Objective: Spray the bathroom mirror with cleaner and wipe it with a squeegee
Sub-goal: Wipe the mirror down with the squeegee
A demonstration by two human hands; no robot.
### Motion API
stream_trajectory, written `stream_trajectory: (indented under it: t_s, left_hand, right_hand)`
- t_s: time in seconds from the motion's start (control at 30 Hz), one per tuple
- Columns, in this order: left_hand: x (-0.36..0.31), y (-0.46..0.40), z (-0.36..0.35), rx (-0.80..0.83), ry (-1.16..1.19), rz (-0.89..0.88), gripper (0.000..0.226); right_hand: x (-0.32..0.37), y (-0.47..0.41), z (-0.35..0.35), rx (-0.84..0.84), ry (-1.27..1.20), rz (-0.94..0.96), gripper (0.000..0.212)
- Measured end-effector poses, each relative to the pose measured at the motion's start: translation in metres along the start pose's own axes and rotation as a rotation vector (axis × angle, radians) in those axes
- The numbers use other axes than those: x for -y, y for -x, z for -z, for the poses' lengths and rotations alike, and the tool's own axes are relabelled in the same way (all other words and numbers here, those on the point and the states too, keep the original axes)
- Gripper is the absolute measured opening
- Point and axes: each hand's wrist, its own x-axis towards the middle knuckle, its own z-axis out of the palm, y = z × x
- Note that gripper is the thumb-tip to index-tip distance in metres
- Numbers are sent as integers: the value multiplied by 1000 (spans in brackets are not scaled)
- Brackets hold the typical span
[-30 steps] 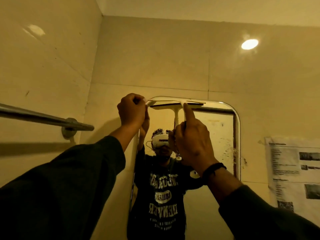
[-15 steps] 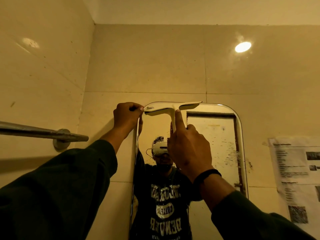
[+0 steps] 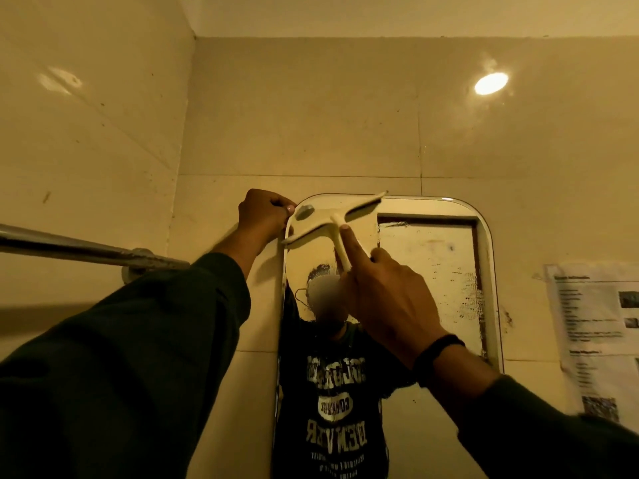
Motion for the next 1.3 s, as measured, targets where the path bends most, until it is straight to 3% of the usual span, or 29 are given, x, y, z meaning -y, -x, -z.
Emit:
stream_trajectory:
  t_s: [0.2,0.53,0.67,0.77,0.9,1.1,1.3]
  left_hand:
    - [-1,-4,-2,1,-36,2,13]
    - [-2,-4,-1,13,-18,14,12]
    - [-2,-6,1,23,-17,35,10]
    - [-3,-4,1,27,-28,29,12]
    - [-4,-1,1,23,-26,17,15]
    - [-3,-3,0,14,-38,-8,15]
    - [-2,-3,-1,2,-57,-23,16]
  right_hand:
    - [8,-22,-10,35,10,53,72]
    - [-29,40,-13,68,41,-11,80]
    - [-18,18,2,6,9,-4,74]
    - [-9,-16,11,-71,-22,-93,67]
    - [-7,-42,10,-50,-55,-223,64]
    - [-17,14,0,-22,-4,-236,73]
    - [-27,23,10,-34,-95,-182,64]
